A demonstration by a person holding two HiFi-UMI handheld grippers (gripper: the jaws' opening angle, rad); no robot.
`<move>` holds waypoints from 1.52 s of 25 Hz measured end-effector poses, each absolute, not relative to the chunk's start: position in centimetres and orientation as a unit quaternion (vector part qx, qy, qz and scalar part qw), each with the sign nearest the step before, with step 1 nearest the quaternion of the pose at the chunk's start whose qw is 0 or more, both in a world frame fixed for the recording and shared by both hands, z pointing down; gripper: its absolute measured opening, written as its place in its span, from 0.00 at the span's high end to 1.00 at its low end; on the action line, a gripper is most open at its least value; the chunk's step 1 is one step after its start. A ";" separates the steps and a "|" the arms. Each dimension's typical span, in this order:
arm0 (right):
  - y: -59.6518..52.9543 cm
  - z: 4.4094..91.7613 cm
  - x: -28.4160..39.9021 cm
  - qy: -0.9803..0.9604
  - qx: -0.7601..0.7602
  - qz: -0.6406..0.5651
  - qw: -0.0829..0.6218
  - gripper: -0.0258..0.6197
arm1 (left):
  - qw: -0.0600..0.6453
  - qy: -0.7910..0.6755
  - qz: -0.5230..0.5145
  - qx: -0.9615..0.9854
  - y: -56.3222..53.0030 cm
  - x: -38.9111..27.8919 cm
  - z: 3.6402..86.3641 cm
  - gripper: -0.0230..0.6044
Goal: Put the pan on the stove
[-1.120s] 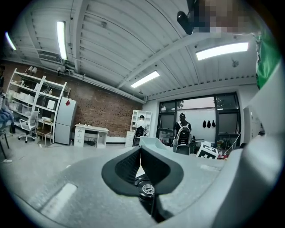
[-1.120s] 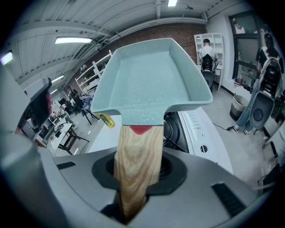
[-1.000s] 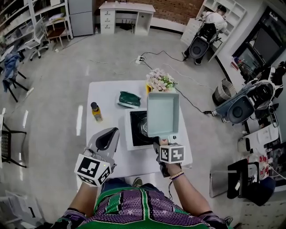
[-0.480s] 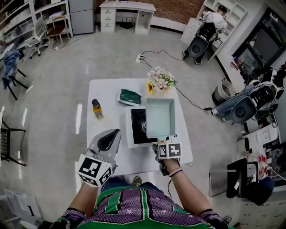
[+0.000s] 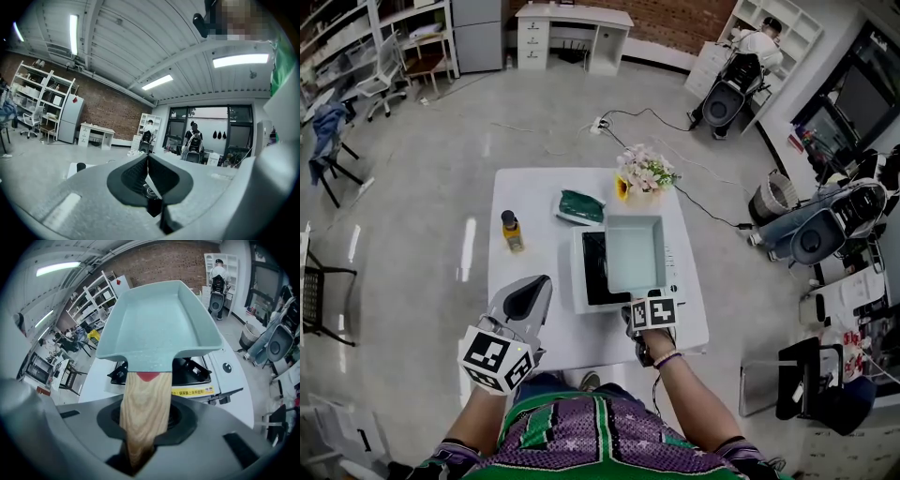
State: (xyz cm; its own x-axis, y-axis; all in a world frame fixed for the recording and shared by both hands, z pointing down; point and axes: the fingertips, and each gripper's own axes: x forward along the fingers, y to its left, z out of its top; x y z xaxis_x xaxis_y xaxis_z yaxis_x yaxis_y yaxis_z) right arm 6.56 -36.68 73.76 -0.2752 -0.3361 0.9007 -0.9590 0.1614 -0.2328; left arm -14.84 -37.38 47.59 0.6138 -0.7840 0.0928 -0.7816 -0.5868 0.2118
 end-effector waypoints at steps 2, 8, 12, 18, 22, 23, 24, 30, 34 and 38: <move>-36.9 74.0 6.5 -0.667 0.482 0.435 0.365 0.81 | 0.116 -0.442 -0.003 0.890 -37.4 -15.1 47.7 0.93; -37.1 74.7 6.0 -0.651 0.483 0.446 0.380 0.80 | 0.116 -0.445 -0.002 0.888 -37.6 -15.8 47.8 0.93; -36.9 75.1 5.9 -0.642 0.476 0.454 0.393 0.80 | 0.118 -0.445 -0.003 0.888 -37.7 -16.1 48.0 0.93; -36.9 74.9 5.8 -0.638 0.470 0.457 0.404 0.79 | 0.123 -0.442 -0.002 0.888 -38.0 -16.2 48.0 0.93; -36.8 74.9 5.7 -0.637 0.462 0.472 0.398 0.79 | 0.123 -0.441 -0.004 0.889 -38.0 -16.3 47.9 0.93; -36.8 74.8 5.6 -0.638 0.459 0.473 0.399 0.79 | 0.123 -0.440 -0.005 0.889 -38.0 -16.3 47.9 0.93; -36.8 74.8 5.6 -0.638 0.457 0.474 0.400 0.79 | 0.124 -0.440 -0.005 0.890 -38.1 -16.3 47.9 0.93; -37.5 74.1 6.0 -0.648 0.471 0.454 0.391 0.74 | 0.122 -0.432 -0.005 0.894 -38.1 -15.3 47.8 0.93; -38.6 72.8 6.3 -0.656 0.486 0.442 0.373 0.66 | 0.120 -0.427 -0.005 0.896 -37.9 -14.9 47.6 0.93; -38.8 72.3 6.5 -0.657 0.494 0.437 0.367 0.66 | 0.116 -0.423 -0.007 0.899 -37.5 -14.5 47.6 0.93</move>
State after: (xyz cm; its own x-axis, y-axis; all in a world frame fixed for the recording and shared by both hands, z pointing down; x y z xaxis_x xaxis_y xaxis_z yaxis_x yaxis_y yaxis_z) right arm 6.51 -38.76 72.34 -0.2433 -0.3277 0.9129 -0.9686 0.1317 -0.2109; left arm -14.53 -37.52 47.57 0.6426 -0.7613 0.0866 -0.7582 -0.6156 0.2148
